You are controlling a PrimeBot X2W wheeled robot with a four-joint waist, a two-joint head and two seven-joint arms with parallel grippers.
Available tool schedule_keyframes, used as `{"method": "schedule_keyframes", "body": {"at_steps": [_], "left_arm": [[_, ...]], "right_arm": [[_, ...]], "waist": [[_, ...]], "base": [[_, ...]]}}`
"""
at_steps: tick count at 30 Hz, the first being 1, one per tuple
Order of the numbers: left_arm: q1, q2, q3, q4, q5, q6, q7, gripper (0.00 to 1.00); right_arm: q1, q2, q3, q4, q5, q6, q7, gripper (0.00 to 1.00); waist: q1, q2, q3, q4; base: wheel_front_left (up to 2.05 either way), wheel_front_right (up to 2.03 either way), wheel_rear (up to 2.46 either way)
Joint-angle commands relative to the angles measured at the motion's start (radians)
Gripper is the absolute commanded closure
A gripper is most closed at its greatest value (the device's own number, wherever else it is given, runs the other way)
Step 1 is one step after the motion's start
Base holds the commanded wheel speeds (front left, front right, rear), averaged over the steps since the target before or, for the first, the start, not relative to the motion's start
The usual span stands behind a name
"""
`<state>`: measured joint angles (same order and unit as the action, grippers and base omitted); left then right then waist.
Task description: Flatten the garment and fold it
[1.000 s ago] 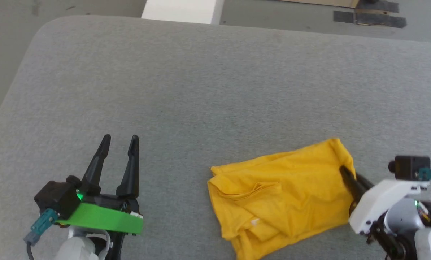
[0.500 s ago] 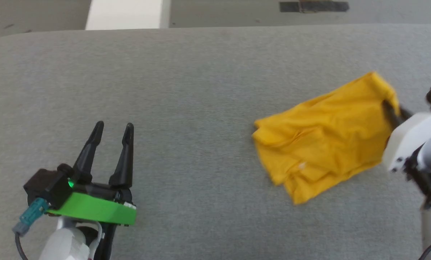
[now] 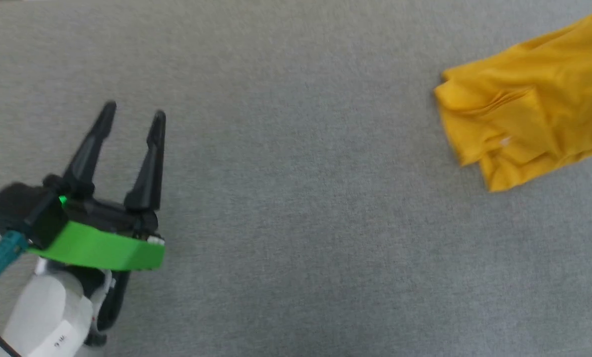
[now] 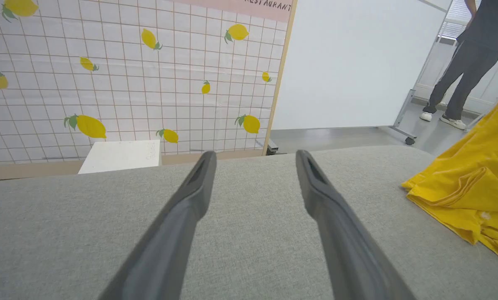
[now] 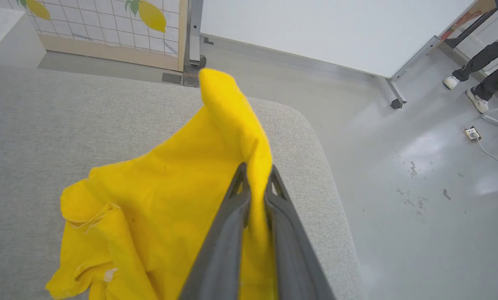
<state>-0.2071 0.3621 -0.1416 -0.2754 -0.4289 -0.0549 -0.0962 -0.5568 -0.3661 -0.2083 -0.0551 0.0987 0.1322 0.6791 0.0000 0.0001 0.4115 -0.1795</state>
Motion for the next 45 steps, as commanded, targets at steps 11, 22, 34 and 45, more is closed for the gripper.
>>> {"method": "schedule_keyframes", "body": {"at_steps": [11, 22, 34, 45], "left_arm": [[-0.106, 0.079, 0.043, -0.116, 0.043, 0.010, 0.050, 0.00], [-0.114, 0.096, 0.062, -0.194, 0.083, 0.044, 0.048, 0.00], [-0.093, 0.056, 0.082, -0.218, 0.031, 0.062, -0.007, 0.00], [-0.028, -0.016, 0.080, -0.104, -0.006, 0.088, -0.089, 0.00]], "right_arm": [[-0.090, -0.129, -0.081, 0.083, -0.087, -0.002, -0.068, 1.00], [-0.122, -0.141, -0.139, 0.210, -0.191, -0.002, -0.182, 1.00], [-0.159, -0.137, -0.167, 0.337, -0.252, -0.002, -0.281, 0.00], [-0.089, -0.101, -0.178, 0.340, -0.189, -0.002, -0.380, 0.00]], "waist": [[0.0000, -0.0001, 0.231, -0.073], [0.0000, -0.0001, 0.307, -0.054], [0.0000, -0.0001, 0.262, -0.043], [0.0000, -0.0001, 0.089, 0.001]], "base": [[0.00, 0.00, 0.00], [0.00, 0.00, 0.00], [0.00, 0.00, 0.00], [0.00, 0.00, 0.00]]}}
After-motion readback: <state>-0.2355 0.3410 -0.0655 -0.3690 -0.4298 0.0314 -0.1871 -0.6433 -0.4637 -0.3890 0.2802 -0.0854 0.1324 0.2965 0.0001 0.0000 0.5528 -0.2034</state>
